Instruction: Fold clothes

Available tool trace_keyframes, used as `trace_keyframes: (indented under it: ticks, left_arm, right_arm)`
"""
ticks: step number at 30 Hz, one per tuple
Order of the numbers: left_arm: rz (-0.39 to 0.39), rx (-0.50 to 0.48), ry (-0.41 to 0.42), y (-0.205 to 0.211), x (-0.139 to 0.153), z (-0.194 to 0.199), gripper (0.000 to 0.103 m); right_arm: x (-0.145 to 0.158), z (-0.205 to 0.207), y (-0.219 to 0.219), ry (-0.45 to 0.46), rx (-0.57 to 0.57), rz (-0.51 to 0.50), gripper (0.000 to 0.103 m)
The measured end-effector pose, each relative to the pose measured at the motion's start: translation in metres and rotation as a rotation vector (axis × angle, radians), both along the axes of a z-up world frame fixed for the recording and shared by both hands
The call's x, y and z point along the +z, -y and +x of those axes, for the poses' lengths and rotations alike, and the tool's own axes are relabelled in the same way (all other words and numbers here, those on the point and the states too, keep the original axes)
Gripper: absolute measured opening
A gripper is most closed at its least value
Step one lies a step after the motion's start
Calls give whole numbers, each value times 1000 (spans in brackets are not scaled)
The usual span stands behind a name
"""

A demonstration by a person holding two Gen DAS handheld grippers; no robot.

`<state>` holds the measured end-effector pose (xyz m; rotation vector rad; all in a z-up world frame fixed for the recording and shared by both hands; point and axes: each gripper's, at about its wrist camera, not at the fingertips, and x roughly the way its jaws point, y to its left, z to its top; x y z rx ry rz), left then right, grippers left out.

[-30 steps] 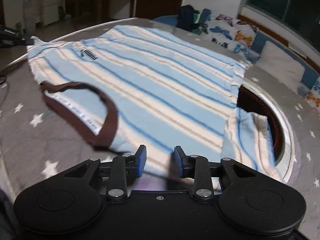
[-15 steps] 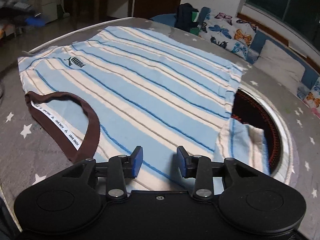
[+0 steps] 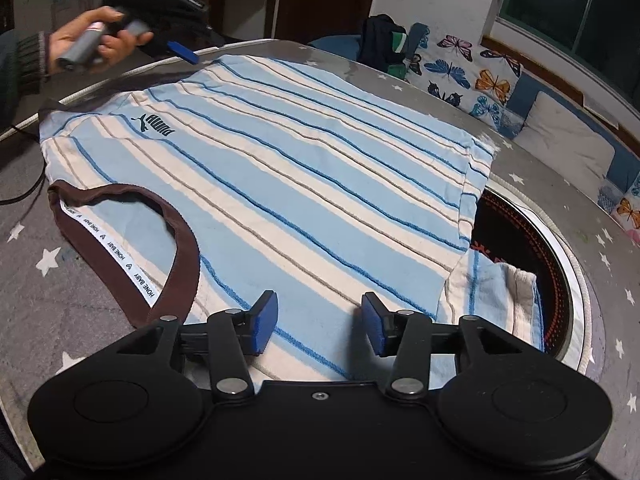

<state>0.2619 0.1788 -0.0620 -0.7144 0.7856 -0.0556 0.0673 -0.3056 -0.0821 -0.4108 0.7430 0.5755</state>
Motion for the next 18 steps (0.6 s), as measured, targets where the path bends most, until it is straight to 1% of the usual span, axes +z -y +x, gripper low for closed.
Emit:
trace_keyframes:
  ticks: [1, 3, 4, 5, 6, 7, 9, 10, 11, 12, 13, 14, 15, 16, 17, 18]
  left_arm:
    - [-34, 1, -6, -2, -4, 6, 66]
    - [-78, 10, 0, -2, -9, 18, 65]
    - [-82, 10, 11, 0, -10, 23, 61]
    - [-80, 8, 24, 4, -10, 27, 55]
    - [-73, -4, 45, 9, -9, 29, 37]
    - [-69, -10, 55, 12, -7, 30, 24]
    - [-18, -104, 182, 33, 8, 21, 17]
    - [-3, -133, 210, 39, 12, 18, 17]
    - [49, -232, 264, 56, 20, 10, 17]
    - [87, -308, 296, 68, 25, 4, 17]
    - [159, -460, 339, 90, 30, -7, 19]
    - [210, -569, 366, 105, 33, -15, 21]
    - [243, -623, 376, 114, 34, -20, 27]
    - [342, -685, 380, 130, 35, -27, 31]
    - [409, -709, 382, 140, 34, -30, 33]
    - [456, -713, 381, 146, 32, -30, 36]
  right_arm:
    - [0, 0, 0, -1, -1, 3, 50]
    - [0, 0, 0, -2, -2, 9, 50]
    - [0, 0, 1, -2, -3, 12, 51]
    - [-1, 0, 1, -3, -4, 15, 51]
    - [-1, 0, 1, -3, -4, 18, 51]
    - [-1, 1, 1, -4, -5, 21, 51]
    - [-1, 1, 1, -5, -6, 27, 51]
    - [-1, 1, 1, -5, -7, 30, 51]
    - [-1, 1, 2, -6, -8, 33, 51]
    - [-2, 1, 2, -7, -9, 37, 51]
    - [-2, 1, 2, -9, -11, 42, 51]
    - [-2, 1, 2, -11, -14, 46, 52]
    - [-2, 1, 2, -11, -16, 48, 53]
    - [-2, 1, 1, -11, -19, 51, 53]
    - [-2, 1, 1, -10, -21, 53, 53]
    - [-2, 1, 1, -9, -21, 55, 54]
